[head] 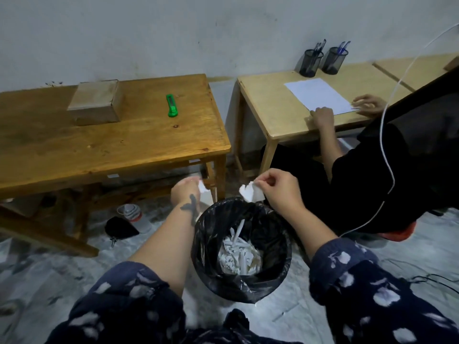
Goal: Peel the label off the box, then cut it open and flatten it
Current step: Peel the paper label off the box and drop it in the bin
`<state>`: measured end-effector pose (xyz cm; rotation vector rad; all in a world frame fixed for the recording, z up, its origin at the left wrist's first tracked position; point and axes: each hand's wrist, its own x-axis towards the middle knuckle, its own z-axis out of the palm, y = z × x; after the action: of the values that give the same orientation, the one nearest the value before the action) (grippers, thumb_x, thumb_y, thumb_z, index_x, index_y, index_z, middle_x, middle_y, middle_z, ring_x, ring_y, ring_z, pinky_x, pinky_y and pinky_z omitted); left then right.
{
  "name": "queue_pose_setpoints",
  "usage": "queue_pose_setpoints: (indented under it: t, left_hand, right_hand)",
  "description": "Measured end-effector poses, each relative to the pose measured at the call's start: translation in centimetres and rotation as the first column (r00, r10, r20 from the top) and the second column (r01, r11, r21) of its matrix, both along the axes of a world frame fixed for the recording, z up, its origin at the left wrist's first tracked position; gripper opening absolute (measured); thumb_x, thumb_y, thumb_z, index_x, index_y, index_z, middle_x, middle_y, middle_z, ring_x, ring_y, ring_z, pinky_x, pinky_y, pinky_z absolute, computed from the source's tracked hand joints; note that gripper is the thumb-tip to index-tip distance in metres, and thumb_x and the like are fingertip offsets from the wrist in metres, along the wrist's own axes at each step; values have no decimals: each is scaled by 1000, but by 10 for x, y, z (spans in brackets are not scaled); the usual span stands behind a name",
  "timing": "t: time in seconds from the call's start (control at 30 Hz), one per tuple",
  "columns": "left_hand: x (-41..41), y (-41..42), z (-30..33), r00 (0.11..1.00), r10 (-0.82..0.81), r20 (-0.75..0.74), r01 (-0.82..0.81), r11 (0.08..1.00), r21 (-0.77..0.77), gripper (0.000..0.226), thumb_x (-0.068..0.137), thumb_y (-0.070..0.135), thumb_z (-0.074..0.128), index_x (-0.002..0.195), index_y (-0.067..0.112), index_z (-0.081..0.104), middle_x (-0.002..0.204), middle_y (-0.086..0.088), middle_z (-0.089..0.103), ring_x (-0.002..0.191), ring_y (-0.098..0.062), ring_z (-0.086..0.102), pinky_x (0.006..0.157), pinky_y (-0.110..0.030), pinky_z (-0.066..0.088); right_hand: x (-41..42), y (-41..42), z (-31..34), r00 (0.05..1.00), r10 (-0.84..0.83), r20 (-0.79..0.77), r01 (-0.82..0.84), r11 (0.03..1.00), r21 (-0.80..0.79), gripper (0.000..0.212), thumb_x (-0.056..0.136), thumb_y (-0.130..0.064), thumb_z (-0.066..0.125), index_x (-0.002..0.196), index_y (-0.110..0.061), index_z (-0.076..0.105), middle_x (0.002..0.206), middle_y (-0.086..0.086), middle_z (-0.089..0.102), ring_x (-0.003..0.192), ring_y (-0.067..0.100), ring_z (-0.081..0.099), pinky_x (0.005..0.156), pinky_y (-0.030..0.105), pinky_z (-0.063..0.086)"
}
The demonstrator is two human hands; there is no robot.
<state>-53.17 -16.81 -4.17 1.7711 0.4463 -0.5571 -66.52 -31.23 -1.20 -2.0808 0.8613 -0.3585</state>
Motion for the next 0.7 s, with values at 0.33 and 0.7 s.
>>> queue_pose_setpoints:
  t: [0.33,0.7]
  left_hand:
    - [-56,-31,-34,808,-527,266,517,849,111,24,87,23,65,110,24,71,113,2,70,107,-16,62,90,-26,45]
    - [-53,-38,-62,697,-706,129,671,705,231,30,89,23,63,120,21,65,124,0,64,115,-17,57,88,-21,40]
  right_hand:
    - [-13,-6,-44,991,-17,-133,26,997,71,15,80,-26,71,94,-29,76,92,-7,74,95,11,66,96,39,48]
    - [-9,-17,-77,952,-84,-294,115,989,91,15,86,-32,65,99,-30,73,100,-6,74,101,17,65,96,44,47]
